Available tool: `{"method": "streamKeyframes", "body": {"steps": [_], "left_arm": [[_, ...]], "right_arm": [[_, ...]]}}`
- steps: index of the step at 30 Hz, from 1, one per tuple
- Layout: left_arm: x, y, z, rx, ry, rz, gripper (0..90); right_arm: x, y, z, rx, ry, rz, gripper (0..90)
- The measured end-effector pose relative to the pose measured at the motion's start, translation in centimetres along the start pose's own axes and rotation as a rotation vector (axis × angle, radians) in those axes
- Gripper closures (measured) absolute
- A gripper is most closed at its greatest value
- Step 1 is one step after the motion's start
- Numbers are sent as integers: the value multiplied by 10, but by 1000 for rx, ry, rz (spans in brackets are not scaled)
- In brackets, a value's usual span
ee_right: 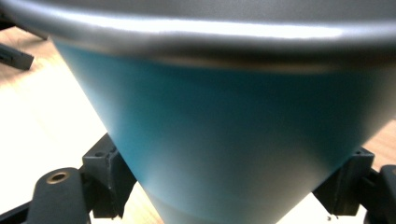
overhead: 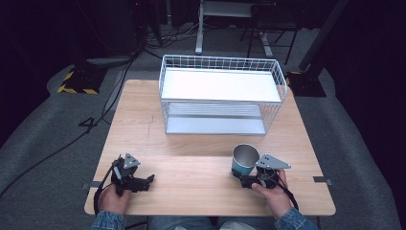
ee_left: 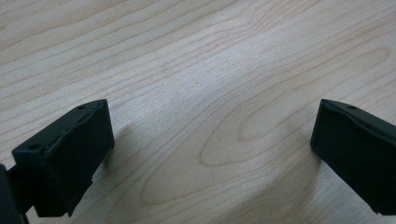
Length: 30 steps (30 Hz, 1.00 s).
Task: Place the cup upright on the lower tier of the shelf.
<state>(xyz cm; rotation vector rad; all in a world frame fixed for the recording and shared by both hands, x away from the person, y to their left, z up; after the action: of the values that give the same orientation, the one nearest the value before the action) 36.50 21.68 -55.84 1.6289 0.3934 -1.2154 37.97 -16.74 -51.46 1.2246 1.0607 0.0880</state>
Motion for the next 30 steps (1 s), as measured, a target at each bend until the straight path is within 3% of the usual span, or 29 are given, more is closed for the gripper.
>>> {"method": "streamKeyframes", "body": {"steps": [14, 30], "left_arm": [[0, 0, 0, 0, 0, 0, 0], [-1, -1, 0, -5, 10, 1, 0]], "right_arm": [[-1, 30, 9, -36, -33, 31, 207], [25, 69, 16, -57, -44, 32, 208]]}}
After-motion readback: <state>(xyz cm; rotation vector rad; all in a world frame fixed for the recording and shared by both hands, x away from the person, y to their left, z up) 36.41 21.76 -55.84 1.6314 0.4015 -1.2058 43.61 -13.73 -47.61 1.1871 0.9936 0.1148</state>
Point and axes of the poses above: each handheld gripper's, and its own axes: x roughly forward along the jaws, y roughly out of its top, z roughly to its right, the point moved 7 cm from there along x, roughly forward along the jaws, and after that the axes turned 10 degrees about -z, right-handed, at the moved point
